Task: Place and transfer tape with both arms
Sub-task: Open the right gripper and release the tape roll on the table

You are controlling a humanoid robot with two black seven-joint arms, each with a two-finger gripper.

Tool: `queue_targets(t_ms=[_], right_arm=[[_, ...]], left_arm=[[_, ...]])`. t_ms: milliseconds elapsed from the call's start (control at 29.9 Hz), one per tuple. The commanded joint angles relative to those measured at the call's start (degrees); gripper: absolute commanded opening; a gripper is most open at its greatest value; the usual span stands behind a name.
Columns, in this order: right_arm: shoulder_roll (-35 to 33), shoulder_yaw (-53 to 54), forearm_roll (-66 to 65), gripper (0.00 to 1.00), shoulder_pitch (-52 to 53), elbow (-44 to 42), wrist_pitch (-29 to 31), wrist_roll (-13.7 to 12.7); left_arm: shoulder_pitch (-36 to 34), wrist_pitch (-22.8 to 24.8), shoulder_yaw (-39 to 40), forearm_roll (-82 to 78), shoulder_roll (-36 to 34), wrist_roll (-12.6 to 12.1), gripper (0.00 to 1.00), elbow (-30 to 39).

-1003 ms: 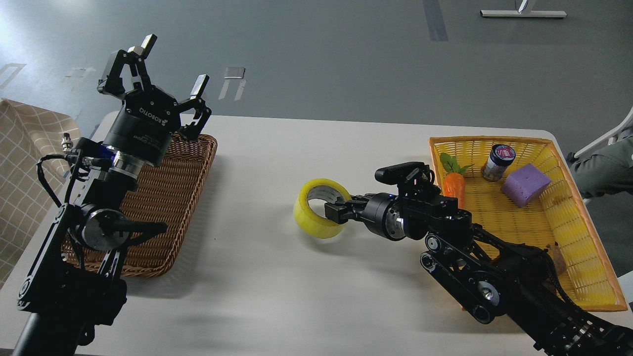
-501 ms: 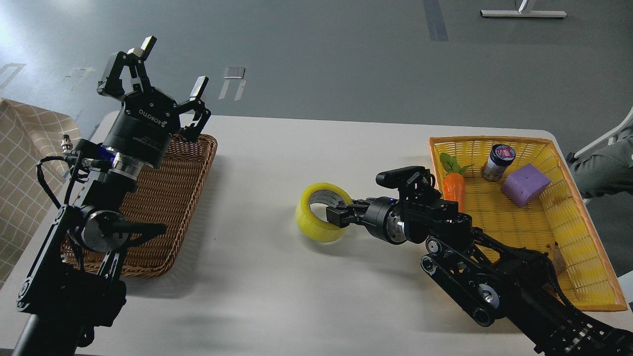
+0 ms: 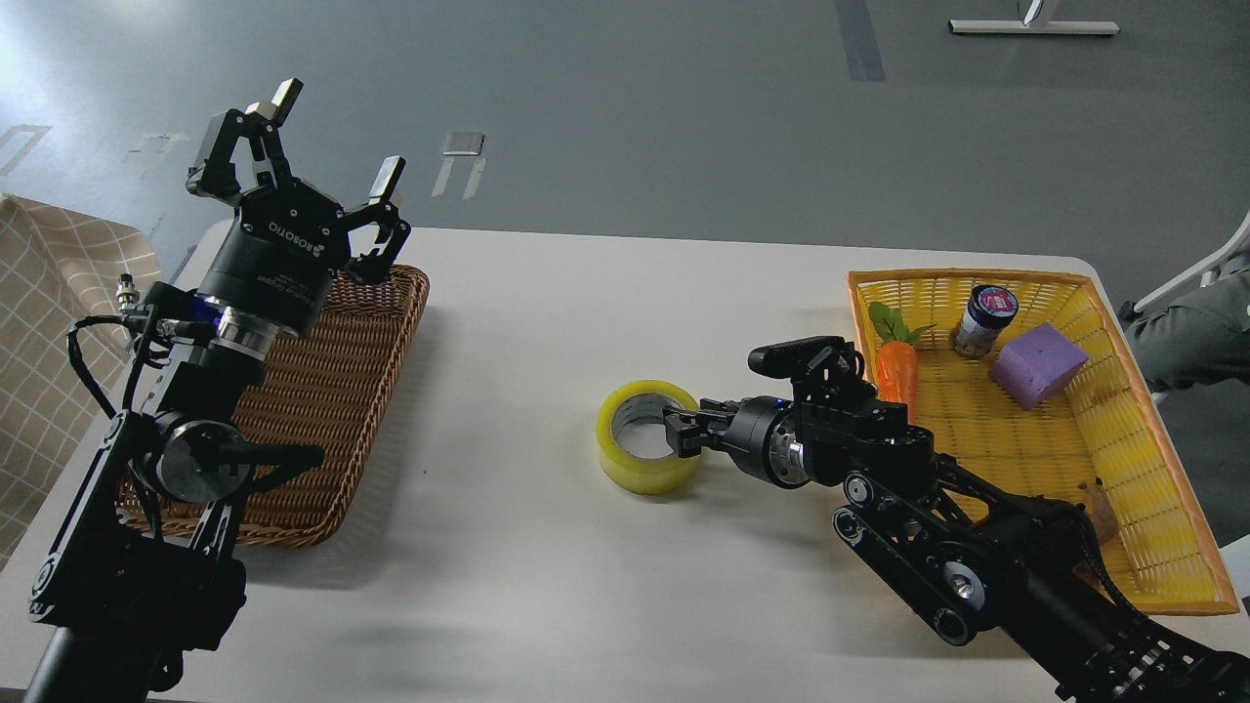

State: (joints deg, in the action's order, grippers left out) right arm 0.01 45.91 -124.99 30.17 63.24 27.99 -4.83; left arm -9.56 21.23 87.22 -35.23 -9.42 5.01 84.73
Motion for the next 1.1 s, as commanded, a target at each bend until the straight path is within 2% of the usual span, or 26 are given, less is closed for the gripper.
queue_targets(t_ms=[0, 33, 67, 234, 501, 602, 902, 1070], right_arm=[[0.0, 0.1, 0.0, 0.71, 0.0, -1.5, 0.0, 0.0], [0.0, 0.2, 0.0, 0.74, 0.0, -1.5, 0.0, 0.0], [0.0, 0.3, 0.0, 0.84, 0.0, -1.8, 0.0, 0.0], [0.0, 1.3, 0.0, 0.93, 0.1, -1.5, -2.6, 0.1], [0.0, 6.2, 1.8, 0.94, 0.9, 2.3, -3.4, 0.1], [0.0, 7.7, 4.4, 0.99, 0.9, 6.3, -3.5, 0.1], [0.0, 15.9, 6.0, 0.99, 1.9, 17.4, -3.4, 0.0], [0.0, 21.7, 11.6, 0.99, 0.8, 23.6, -2.8, 0.0]], left_arm=[[0.0, 0.0, 0.1, 0.1, -0.1, 0.1, 0.98, 0.0], [0.0, 0.0, 0.1, 0.1, -0.1, 0.0, 0.98, 0.0], [0.0, 0.0, 0.1, 0.1, -0.1, 0.0, 0.98, 0.0], [0.0, 0.0, 0.1, 0.1, -0.1, 0.0, 0.98, 0.0], [0.0, -0.1, 0.1, 0.0, 0.0, 0.0, 0.98, 0.0], [0.0, -0.1, 0.1, 0.0, 0.0, 0.0, 0.98, 0.0], [0.0, 0.0, 0.7, 0.1, -0.1, 0.0, 0.98, 0.0], [0.0, -0.1, 0.6, -0.1, -0.1, 0.0, 0.98, 0.0]])
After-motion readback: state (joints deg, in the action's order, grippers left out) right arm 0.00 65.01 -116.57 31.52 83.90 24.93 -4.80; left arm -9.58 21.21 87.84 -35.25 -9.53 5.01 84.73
